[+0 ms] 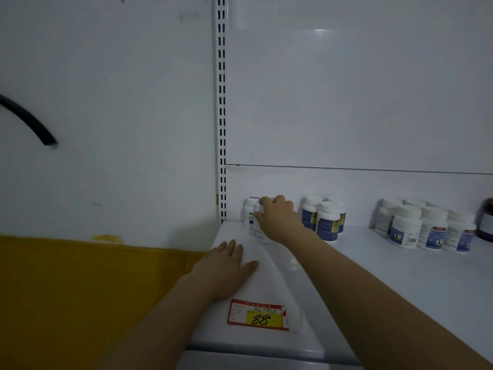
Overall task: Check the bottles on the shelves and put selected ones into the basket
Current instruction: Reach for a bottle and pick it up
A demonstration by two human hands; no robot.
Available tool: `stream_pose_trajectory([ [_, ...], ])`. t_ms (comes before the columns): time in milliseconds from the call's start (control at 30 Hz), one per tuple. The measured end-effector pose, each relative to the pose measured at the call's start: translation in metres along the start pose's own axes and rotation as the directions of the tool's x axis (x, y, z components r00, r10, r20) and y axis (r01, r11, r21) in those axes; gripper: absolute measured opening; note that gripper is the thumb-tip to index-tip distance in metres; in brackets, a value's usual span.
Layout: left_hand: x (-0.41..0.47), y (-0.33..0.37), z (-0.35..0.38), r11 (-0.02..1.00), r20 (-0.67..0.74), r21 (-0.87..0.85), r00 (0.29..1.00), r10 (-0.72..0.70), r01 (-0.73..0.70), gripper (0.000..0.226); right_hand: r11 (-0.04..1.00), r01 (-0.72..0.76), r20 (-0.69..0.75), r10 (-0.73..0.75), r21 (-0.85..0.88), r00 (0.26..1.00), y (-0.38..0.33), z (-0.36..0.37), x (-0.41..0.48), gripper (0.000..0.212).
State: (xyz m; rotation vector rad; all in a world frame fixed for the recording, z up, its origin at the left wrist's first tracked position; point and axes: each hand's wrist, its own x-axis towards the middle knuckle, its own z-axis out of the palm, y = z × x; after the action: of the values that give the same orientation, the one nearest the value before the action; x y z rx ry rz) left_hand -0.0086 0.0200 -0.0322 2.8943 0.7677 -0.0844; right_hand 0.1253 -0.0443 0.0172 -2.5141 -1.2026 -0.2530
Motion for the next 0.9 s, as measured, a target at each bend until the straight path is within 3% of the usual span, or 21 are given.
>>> stream_pose_trajectory([
  [133,0.002,-0.002,0.002,1.000,0.002,0.020,1.000,0.003,-0.003,0.073,0.992,0.008,-0.071,0.001,0.128,0.997,-0.008,0.003,0.002,0.031],
  [267,0.004,-0.003,0.003,1.000,0.012,0.013,1.000,0.004,-0.004,0.073,0.983,0.027,-0.043,-0.019,0.180,0.999,-0.016,-0.003,0.003,0.025],
  [467,0.000,-0.001,-0.008,0.992,-0.045,-0.129,0.999,0.001,-0.007,0.072,0.943,0.052,-0.019,-0.048,0.329,0.999,-0.017,-0.054,-0.003,0.050],
  [567,-0.008,0.004,-0.023,0.971,-0.136,-0.236,0.991,-0.011,-0.022,0.071,0.939,0.077,-0.057,-0.061,0.336,0.997,-0.015,-0.082,-0.006,0.047],
  [733,-0.010,0.017,-0.047,0.822,-0.326,-0.540,0.945,-0.004,-0.183,0.064,0.937,0.076,-0.077,-0.053,0.340,0.996,-0.014,-0.110,-0.013,0.042],
  [900,-0.010,0.032,-0.060,0.681,-0.406,-0.651,0.912,0.061,-0.335,0.047,0.892,0.039,-0.091,0.003,0.449,0.996,-0.011,-0.124,-0.027,0.046],
])
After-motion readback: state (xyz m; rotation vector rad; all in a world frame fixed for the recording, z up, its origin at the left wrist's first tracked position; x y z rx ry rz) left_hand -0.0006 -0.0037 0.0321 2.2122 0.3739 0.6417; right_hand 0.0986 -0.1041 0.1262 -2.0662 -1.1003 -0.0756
